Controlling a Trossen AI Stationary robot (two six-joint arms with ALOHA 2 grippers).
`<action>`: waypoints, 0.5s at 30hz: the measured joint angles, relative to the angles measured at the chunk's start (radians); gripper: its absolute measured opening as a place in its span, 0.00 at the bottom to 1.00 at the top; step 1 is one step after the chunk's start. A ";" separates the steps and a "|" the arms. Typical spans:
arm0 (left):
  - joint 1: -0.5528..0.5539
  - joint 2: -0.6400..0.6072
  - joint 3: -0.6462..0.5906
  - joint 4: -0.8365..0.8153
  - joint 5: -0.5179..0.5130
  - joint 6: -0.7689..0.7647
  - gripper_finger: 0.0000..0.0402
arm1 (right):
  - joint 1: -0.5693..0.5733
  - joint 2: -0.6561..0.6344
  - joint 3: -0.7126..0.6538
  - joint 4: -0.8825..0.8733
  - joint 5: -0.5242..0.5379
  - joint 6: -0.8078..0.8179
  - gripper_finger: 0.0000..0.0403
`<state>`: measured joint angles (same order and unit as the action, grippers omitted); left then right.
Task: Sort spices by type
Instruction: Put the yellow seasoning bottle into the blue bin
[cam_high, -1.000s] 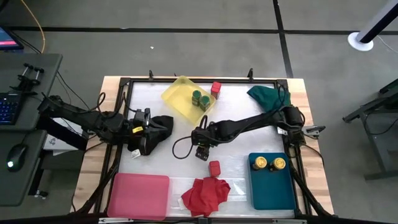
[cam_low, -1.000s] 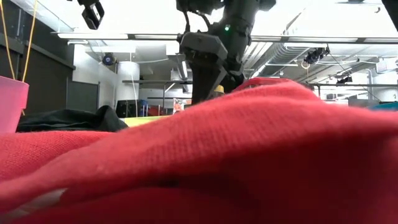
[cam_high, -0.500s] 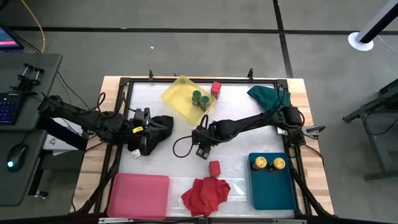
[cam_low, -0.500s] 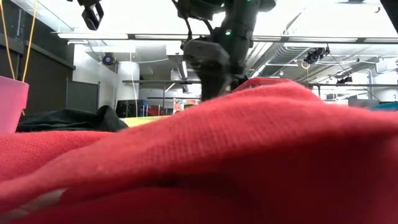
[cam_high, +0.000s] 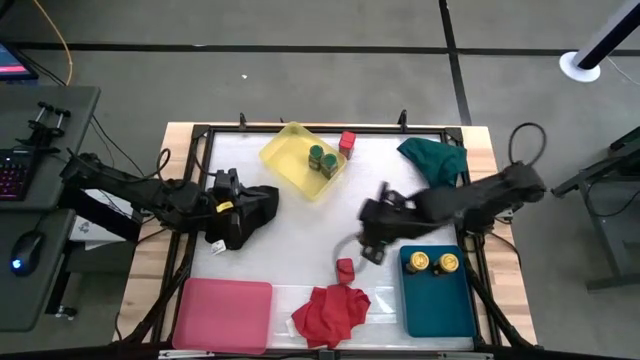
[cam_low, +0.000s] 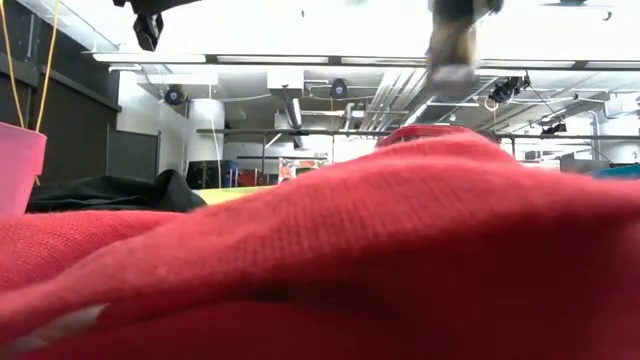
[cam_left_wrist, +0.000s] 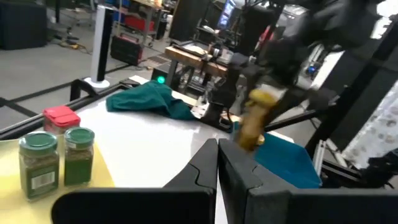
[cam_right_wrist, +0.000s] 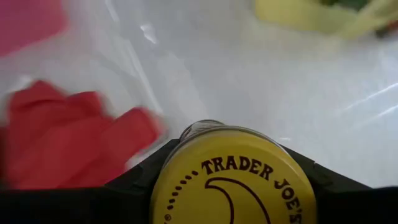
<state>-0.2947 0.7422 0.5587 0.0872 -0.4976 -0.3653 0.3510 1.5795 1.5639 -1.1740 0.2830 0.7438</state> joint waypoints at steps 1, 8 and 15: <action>0.000 0.005 0.000 0.001 -0.006 0.000 0.00 | 0.038 -0.025 0.000 -0.011 0.003 0.055 0.50; 0.000 0.051 0.000 0.001 -0.015 -0.003 0.00 | 0.353 -0.053 0.000 -0.033 -0.063 0.456 0.50; 0.000 0.084 0.000 0.022 -0.015 -0.027 0.00 | 0.589 0.081 -0.001 -0.160 -0.145 0.861 0.50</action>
<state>-0.2947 0.8266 0.5587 0.1095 -0.5130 -0.3923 0.9402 1.6601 1.5626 -1.3344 0.1377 1.6050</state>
